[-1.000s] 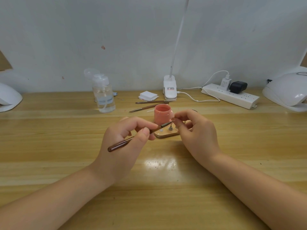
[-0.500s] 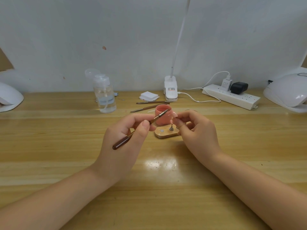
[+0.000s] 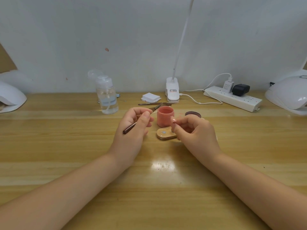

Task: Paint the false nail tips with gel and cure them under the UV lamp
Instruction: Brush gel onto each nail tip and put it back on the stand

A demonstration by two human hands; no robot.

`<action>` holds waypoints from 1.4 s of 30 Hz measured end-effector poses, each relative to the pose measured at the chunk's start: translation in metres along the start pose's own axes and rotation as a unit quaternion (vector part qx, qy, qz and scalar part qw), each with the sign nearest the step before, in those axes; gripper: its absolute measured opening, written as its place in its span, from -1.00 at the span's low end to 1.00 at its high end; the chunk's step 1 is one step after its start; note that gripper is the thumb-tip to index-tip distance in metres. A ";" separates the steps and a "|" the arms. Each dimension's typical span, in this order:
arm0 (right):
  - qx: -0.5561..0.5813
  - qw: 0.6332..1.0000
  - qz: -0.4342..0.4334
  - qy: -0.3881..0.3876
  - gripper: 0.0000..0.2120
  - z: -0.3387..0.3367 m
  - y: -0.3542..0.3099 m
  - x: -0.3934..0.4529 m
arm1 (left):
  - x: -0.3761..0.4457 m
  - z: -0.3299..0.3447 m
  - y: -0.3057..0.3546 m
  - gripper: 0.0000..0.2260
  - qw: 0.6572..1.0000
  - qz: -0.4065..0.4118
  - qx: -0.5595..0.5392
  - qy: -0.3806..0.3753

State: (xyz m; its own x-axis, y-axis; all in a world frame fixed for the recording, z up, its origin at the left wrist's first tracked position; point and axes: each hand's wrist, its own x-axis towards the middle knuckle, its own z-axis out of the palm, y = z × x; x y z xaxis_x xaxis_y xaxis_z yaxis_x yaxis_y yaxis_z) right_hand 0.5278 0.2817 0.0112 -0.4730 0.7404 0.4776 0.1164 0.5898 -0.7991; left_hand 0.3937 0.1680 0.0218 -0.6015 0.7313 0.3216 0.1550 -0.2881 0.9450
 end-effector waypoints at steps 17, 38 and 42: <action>-0.136 0.988 0.000 -0.072 -0.89 0.002 0.003 0.002 | 0.004 0.017 -0.013 -0.93 0.995 0.006 -0.066 -0.080; -0.381 0.886 0.161 -0.209 -0.35 -0.079 0.019 0.040 | -0.006 0.013 -0.006 -0.91 0.996 0.017 -0.021 -0.083; -0.368 0.895 0.126 -0.220 -0.31 -0.078 0.025 0.042 | -0.006 0.014 -0.006 -0.90 0.996 0.018 -0.021 -0.081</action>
State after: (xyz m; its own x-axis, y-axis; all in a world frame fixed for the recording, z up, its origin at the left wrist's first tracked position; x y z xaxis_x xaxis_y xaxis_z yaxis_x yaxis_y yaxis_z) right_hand 0.5789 0.3525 0.0394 -0.6291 0.7773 -0.0031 0.7354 0.5938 -0.3265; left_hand 0.4072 0.1735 0.0153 -0.4611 0.8096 0.3631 0.1382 -0.3387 0.9307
